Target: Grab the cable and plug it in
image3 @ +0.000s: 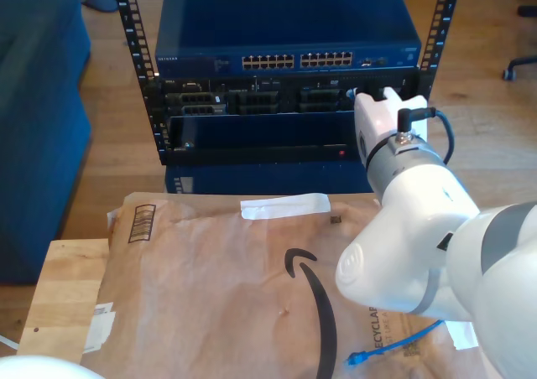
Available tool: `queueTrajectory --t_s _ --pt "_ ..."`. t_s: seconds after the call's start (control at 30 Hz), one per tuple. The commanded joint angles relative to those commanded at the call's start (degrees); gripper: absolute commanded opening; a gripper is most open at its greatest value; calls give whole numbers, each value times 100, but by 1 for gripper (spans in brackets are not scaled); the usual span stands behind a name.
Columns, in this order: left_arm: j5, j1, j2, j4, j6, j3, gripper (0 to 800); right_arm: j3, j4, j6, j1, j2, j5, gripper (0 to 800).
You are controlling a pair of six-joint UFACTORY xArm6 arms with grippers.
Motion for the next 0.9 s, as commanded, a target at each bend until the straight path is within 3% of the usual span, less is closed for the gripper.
queueTrajectory --t_s 0.43,0.73,0.9 --pt "0 0 0 0 0 0 800 -1090 -44 18 448 1116 -62 0" --pt "0 0 0 0 0 0 800 -1064 0 9 703 1187 -105 0" --pt "0 0 0 0 0 0 800 -1011 325 -9 747 1002 -105 0"
